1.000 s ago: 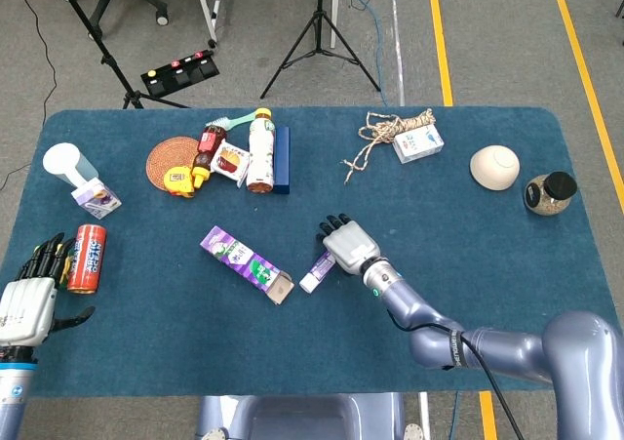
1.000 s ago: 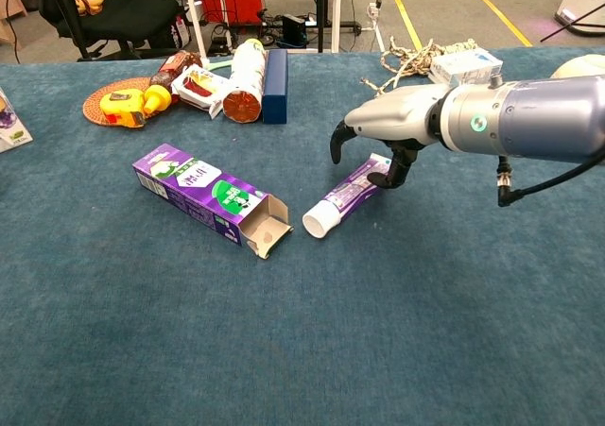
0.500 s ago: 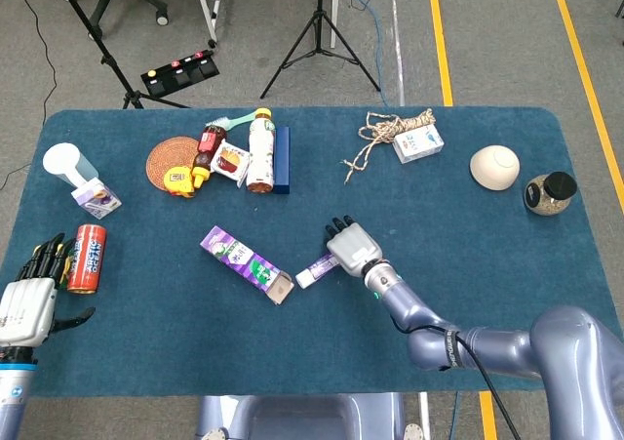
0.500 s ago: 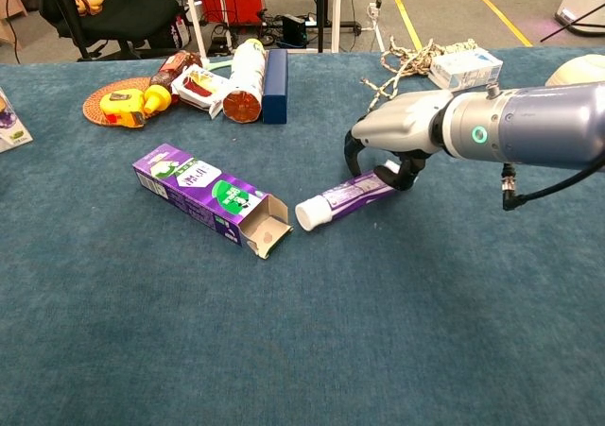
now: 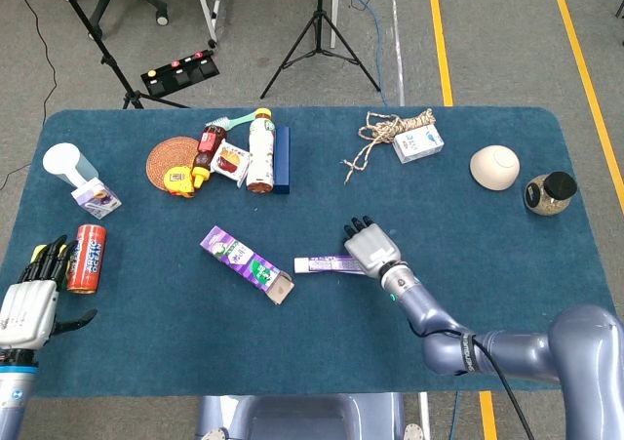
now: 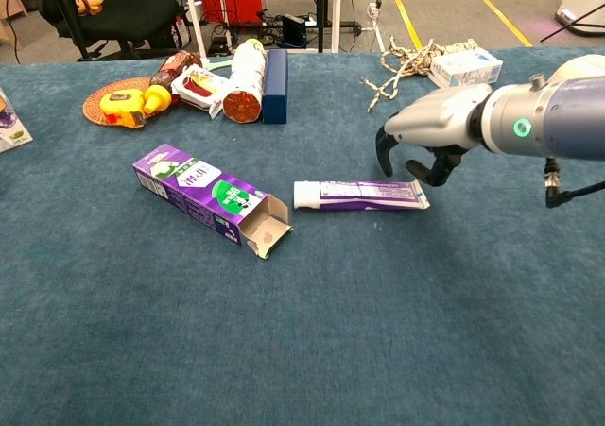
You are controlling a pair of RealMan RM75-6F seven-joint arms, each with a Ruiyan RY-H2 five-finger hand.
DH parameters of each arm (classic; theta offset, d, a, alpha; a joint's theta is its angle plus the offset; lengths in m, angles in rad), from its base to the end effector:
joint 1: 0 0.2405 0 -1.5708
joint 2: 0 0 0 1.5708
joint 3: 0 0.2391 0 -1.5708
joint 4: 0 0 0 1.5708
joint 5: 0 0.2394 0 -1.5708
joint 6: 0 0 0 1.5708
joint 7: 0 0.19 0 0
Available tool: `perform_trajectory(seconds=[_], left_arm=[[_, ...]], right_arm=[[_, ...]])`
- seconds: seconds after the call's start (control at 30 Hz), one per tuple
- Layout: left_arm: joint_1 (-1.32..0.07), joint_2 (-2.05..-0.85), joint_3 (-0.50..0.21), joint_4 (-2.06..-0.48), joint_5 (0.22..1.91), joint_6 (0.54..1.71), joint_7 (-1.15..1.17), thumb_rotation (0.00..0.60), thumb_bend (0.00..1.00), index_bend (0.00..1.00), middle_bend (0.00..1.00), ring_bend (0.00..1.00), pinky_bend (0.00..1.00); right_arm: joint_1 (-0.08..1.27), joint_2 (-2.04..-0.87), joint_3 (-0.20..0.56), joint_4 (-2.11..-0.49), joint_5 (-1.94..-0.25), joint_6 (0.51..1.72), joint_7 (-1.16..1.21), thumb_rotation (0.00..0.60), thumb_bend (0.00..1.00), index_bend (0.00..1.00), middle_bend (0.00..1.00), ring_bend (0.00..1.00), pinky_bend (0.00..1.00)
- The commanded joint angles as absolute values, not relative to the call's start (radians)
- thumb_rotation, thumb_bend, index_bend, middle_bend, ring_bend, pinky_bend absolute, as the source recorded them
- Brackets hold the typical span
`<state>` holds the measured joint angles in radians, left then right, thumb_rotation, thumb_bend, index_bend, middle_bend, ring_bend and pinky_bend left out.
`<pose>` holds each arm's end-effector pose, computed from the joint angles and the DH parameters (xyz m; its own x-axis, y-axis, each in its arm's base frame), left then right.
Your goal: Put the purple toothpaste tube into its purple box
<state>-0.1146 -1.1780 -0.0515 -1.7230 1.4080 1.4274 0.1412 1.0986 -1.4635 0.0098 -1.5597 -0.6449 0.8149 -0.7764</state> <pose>-0.2854 0.2333 0.0896 0.3592 0.0708 0.9306 0.9315 0.0336 -0.3622 -0.1006 -0.3877 -0.0872 0.7980 -0.3041 0.5203 -0.5949 -0.5354 0.5996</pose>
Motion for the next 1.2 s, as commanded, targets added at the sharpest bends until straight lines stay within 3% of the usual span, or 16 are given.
perform_trajectory(seconds=[0.03, 0.2, 0.3, 0.47, 0.63, 1.2], left_arm=[[-0.114, -1.178, -0.051, -1.724, 1.408, 1.428, 0.142, 0.600, 0.09, 0.00, 0.00, 0.00, 0.16], [-0.115, -1.179, -0.051, -1.726, 1.407, 1.427, 0.143, 0.600, 0.09, 0.00, 0.00, 0.00, 0.16], [-0.116, -1.179, -0.048, -1.727, 1.409, 1.422, 0.145, 0.600, 0.09, 0.00, 0.00, 0.00, 0.16], [-0.116, -1.178, -0.047, -1.729, 1.409, 1.422, 0.143, 0.600, 0.09, 0.00, 0.00, 0.00, 0.16], [-0.118, -1.175, -0.051, -1.729, 1.397, 1.415, 0.138, 0.600, 0.09, 0.00, 0.00, 0.00, 0.16], [-0.120, -1.162, -0.057, -1.728, 1.385, 1.409, 0.116, 0.600, 0.09, 0.00, 0.00, 0.00, 0.16]], right_arm=[[1.080, -1.392, 0.048, -1.648, -0.641, 0.833, -0.707, 0.600, 0.61, 0.16, 0.10, 0.06, 0.09], [1.054, -1.354, 0.098, -1.724, -0.619, 0.841, -0.598, 0.600, 0.23, 0.11, 0.13, 0.12, 0.14], [1.038, -1.378, 0.104, -1.718, -0.650, 0.882, -0.576, 0.600, 0.14, 0.11, 0.16, 0.16, 0.16], [1.023, -1.441, 0.108, -1.693, -0.671, 0.939, -0.566, 0.600, 0.12, 0.12, 0.19, 0.20, 0.17], [1.024, -1.513, 0.122, -1.684, -0.663, 0.971, -0.568, 0.600, 0.12, 0.19, 0.23, 0.24, 0.21], [1.039, -1.701, 0.153, -1.518, -0.636, 1.020, -0.624, 0.600, 0.21, 0.29, 0.31, 0.33, 0.32]])
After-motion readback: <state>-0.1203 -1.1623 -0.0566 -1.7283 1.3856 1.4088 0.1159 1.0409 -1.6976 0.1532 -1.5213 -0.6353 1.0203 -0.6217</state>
